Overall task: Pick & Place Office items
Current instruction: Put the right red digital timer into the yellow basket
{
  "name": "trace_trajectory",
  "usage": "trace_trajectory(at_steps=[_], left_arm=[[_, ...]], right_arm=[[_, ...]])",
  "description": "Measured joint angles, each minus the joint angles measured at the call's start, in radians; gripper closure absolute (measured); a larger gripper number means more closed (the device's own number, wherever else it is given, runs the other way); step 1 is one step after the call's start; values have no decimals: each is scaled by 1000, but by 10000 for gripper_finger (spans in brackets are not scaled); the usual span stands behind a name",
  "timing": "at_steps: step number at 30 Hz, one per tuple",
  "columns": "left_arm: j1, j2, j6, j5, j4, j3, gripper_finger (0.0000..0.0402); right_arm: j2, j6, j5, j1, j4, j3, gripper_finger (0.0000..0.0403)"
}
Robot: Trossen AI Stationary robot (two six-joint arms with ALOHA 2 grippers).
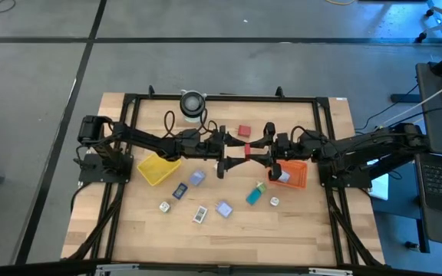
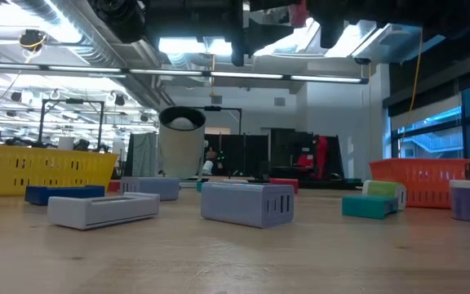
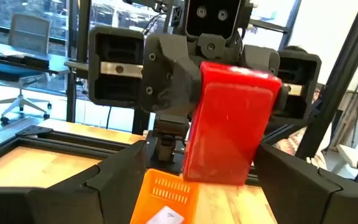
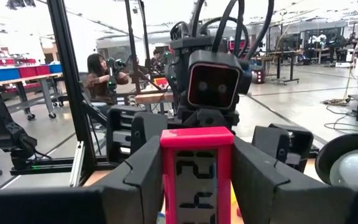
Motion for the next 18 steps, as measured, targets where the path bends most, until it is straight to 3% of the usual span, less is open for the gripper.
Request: trace_trajectory(at_steps=[9,18], left_arm=[[-14,-1,26,-26,4,0,123],[-20,-1,69,-23,-1,0,181]], right_arm=[[45,-21,-26,0,-12,54,251],[55,-27,-26,0,-27,69,251]])
